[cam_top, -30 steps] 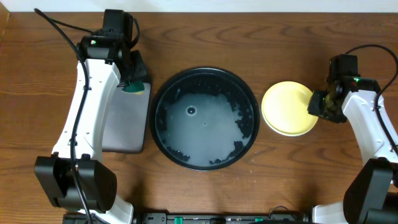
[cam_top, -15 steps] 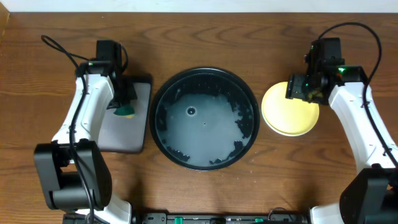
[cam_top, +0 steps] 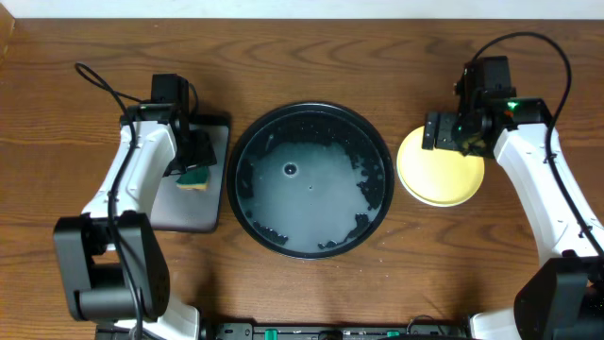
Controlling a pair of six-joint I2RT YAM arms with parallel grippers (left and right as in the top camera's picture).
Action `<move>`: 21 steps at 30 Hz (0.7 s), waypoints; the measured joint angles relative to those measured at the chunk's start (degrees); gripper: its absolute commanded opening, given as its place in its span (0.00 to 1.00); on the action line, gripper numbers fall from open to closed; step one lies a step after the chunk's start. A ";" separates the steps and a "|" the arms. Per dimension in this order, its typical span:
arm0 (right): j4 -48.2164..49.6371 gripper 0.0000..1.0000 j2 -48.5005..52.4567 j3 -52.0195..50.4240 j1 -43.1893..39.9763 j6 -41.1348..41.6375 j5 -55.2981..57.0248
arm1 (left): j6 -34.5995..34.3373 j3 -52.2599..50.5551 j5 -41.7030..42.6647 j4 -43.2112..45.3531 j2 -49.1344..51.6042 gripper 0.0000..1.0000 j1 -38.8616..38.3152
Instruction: Clean dirty plates on tray and stack at the side
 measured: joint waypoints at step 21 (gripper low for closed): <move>3.45 0.99 -27.67 15.98 0.00 -0.92 -2.78 | -0.15 3.37 -0.02 -0.92 -35.82 0.74 0.00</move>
